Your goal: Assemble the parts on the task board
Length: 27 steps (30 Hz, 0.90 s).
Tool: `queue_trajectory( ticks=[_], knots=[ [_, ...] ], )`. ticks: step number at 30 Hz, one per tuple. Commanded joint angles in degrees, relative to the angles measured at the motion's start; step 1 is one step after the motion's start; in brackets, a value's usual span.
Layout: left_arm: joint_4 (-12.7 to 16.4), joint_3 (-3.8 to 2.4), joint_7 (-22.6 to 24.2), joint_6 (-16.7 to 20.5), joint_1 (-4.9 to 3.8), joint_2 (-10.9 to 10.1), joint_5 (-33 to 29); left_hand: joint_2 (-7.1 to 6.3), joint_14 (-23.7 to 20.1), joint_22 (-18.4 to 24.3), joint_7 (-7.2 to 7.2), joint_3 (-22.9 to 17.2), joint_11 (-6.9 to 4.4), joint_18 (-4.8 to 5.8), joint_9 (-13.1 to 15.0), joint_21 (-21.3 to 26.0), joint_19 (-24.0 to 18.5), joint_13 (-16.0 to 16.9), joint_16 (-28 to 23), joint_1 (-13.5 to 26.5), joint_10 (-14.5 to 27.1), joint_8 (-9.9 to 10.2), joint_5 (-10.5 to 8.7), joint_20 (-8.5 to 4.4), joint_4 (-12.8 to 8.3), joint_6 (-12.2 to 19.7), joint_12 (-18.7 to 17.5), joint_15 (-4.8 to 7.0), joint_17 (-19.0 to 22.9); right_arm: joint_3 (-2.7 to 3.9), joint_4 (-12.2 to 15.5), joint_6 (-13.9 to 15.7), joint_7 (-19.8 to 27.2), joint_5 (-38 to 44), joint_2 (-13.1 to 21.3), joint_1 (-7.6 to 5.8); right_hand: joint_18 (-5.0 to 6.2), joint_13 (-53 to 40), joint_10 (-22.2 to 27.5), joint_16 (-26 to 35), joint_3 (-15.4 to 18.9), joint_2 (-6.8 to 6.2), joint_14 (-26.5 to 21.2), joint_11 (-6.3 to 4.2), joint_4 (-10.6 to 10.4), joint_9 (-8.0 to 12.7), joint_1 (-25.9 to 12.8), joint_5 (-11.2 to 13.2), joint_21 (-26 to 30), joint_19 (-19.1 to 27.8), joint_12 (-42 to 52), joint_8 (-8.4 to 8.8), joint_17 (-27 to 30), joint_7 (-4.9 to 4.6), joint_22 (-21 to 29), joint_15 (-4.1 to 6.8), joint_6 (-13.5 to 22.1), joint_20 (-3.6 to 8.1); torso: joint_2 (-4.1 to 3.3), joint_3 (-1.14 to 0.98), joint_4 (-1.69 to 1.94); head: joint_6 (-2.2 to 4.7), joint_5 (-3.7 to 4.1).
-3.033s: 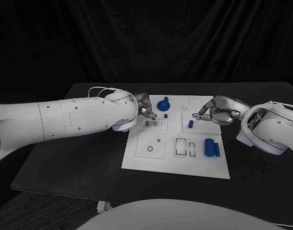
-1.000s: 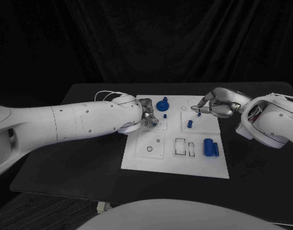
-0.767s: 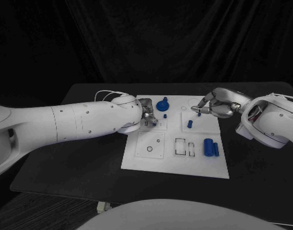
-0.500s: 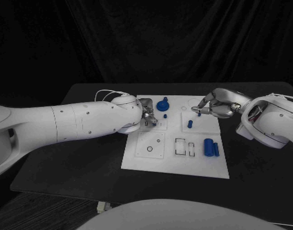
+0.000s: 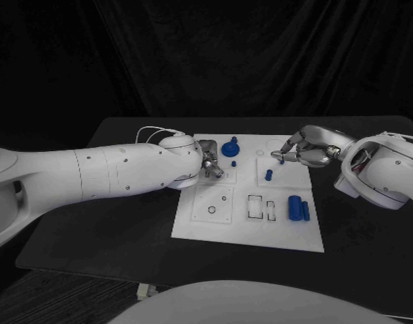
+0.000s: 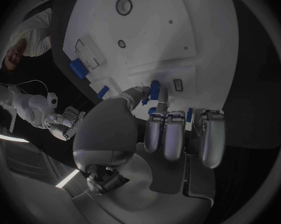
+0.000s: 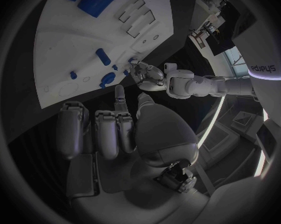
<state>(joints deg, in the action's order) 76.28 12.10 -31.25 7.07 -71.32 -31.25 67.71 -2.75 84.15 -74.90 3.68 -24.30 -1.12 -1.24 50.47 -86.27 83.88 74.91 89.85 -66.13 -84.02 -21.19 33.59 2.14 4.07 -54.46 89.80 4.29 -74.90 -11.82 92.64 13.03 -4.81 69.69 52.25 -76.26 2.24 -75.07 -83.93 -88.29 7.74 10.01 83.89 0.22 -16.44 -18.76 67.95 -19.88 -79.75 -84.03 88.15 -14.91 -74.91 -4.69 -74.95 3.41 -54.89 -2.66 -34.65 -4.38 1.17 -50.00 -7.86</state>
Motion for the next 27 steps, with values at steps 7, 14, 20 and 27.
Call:
queue_trajectory(
  ticks=[7, 14, 20, 27],
  knots=[
    [0.2, 0.06, -0.4, -2.0, 0.41, 0.2, 0.1, 1.38, 5.8, -13.8, -0.56, -6.1, 0.16, 0.24, -0.1, 0.2, 3.8, 15.1, 0.2, -1.7, -6.0, -0.4, 0.32, 0.27, -6.4, -0.3, 0.2, -0.33, -15.1, 0.04, -0.1, -1.0, -1.3, 0.0, 0.0, 0.14, 0.50, -9.4, -3.1, 0.4, 0.3, 0.22, 4.9, 0.03, -0.1, -0.1, 0.5, -0.1, 0.6, -0.6, -0.5, -0.33, -10.6, 0.04, -11.4, -0.12, -0.3, -0.46, 0.06, -0.02, -0.02, 0.00, 0.01],
    [0.1, 0.06, -0.5, -1.8, 0.50, 0.2, 0.1, 1.39, 5.8, -13.8, -0.57, -6.1, 0.15, 0.24, -0.2, 0.2, 3.8, 15.1, 0.2, -1.7, -6.0, -0.6, 0.47, 0.27, -6.4, -0.3, 0.2, -0.33, -15.1, 0.04, -0.2, -1.4, -1.5, 0.0, 0.0, 0.22, 0.56, -9.2, -3.0, 0.6, 0.3, 0.26, 4.9, 0.00, 0.0, -0.1, 0.6, -0.1, 0.8, -0.5, -0.6, -0.36, -10.3, 0.07, -11.4, -0.10, -0.4, -0.45, 0.08, -0.03, -0.03, 0.00, -0.05],
    [-0.1, 0.06, -0.5, -1.9, 0.53, 0.3, 0.1, 1.41, 5.8, -13.8, -0.58, -6.1, 0.16, 0.26, -0.3, 0.1, 3.8, 15.1, 0.2, -1.6, -6.0, -0.6, 0.53, 0.26, -6.3, -0.4, 0.2, -0.32, -15.1, 0.04, -0.2, -1.8, -1.7, 0.0, -0.1, 0.27, 0.60, -8.9, -2.8, 0.7, 0.3, 0.32, 4.8, -0.03, 0.0, -0.1, 0.8, -0.1, 1.0, -0.4, -0.8, -0.37, -10.0, 0.09, -11.3, -0.07, -0.4, -0.43, -0.02, 0.01, 0.00, 0.00, -0.06],
    [-0.2, 0.06, -0.5, -2.4, 0.54, 0.4, 0.1, 1.96, 5.8, -13.6, -0.63, -5.6, 0.13, 0.14, -1.6, 0.6, 3.5, 15.1, 0.2, -1.1, -6.0, -1.3, -2.95, 0.21, -5.8, 0.4, 0.2, -0.25, -15.1, 0.04, -0.3, -2.2, -2.0, 0.0, 0.0, 0.29, 0.65, -8.6, -2.7, 0.8, 0.3, 0.34, 4.7, -0.07, 0.1, -0.1, 1.1, -0.2, 1.2, -0.3, -0.9, -0.37, -9.7, 0.13, -11.2, -0.03, -0.5, -0.39, -0.04, 0.01, 0.00, 0.00, -0.03]
  ],
)
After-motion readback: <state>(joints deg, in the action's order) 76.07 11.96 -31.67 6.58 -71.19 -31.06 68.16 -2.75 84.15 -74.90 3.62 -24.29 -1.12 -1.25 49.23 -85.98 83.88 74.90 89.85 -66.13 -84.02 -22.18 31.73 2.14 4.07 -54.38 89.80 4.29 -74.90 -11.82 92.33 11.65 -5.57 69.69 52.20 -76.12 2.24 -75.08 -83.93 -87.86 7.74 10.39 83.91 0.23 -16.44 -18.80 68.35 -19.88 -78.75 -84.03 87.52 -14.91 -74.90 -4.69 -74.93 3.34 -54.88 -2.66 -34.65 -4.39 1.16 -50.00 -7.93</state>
